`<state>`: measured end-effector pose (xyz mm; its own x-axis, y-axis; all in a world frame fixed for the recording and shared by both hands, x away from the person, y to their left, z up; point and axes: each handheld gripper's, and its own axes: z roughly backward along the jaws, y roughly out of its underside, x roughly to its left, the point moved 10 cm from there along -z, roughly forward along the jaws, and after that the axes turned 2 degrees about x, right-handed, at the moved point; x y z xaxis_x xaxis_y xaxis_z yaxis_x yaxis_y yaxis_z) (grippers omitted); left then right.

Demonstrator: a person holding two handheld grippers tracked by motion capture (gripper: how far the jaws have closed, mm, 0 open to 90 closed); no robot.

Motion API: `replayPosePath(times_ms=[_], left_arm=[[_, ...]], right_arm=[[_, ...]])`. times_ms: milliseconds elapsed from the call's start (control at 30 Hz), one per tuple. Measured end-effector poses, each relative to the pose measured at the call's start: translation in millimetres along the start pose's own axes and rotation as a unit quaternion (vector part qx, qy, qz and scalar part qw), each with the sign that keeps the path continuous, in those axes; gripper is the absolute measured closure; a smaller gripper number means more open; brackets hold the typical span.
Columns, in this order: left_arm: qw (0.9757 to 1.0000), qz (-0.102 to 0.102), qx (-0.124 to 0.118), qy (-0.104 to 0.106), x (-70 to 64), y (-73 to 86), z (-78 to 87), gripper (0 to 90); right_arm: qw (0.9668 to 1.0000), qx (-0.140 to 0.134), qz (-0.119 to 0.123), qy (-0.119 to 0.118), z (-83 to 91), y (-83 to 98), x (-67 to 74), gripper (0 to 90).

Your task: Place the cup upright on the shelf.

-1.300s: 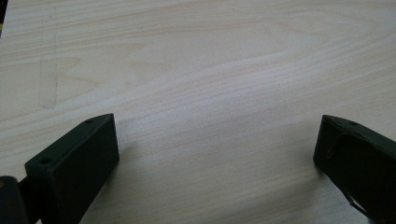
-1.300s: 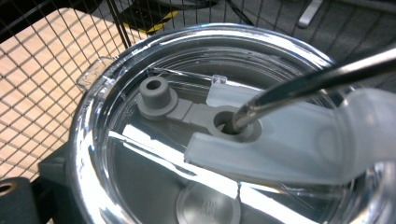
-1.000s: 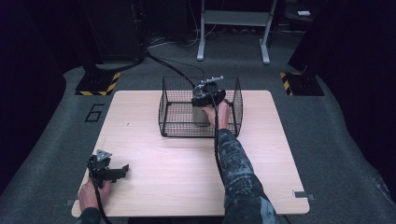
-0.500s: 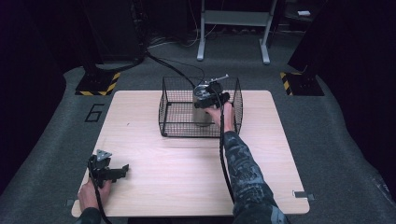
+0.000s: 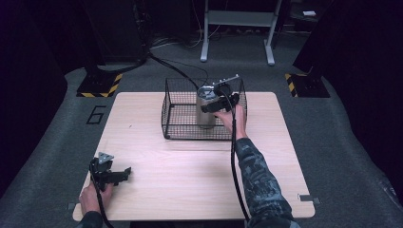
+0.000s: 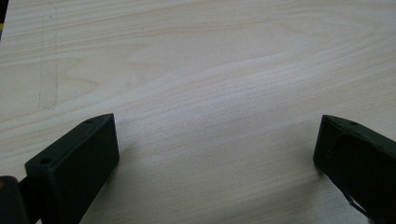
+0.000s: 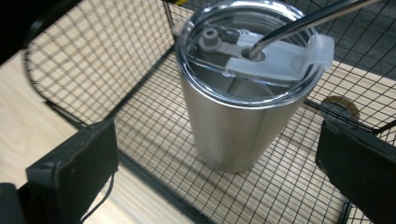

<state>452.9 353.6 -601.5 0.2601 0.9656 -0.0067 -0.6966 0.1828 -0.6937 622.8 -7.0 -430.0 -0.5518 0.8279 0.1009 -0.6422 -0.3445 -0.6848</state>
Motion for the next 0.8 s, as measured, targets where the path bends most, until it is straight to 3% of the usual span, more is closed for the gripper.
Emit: replayPosePath(times_ms=[267, 433, 467, 633, 800], left_arm=[[1.0000, -0.005, 0.000, -0.001, 0.8, -0.1, 0.2, 0.1], [1.0000, -0.001, 0.000, -0.001, 0.2, 0.0, 0.1, 0.1], [1.0000, 0.000, 0.000, -0.001, 0.2, -0.1, 0.0, 0.1], [1.0000, -0.001, 0.000, -0.001, 0.2, -0.1, 0.0, 0.1], [1.0000, -0.001, 0.000, 0.000, 0.2, -0.1, 0.0, 0.1]], right_arm=[[0.9992, -0.022, 0.030, -0.013, 27.4, 16.0, 17.5, 0.0], [0.9987, -0.020, 0.044, -0.012, 39.9, 32.5, 25.6, 0.0], [0.9979, -0.024, 0.059, -0.008, 46.2, 41.5, 27.3, 0.0], [0.9976, -0.035, 0.059, -0.007, 62.8, 63.4, 25.7, 0.0], [0.9972, -0.044, 0.059, 0.010, 80.0, 88.5, 14.9, 0.0]])
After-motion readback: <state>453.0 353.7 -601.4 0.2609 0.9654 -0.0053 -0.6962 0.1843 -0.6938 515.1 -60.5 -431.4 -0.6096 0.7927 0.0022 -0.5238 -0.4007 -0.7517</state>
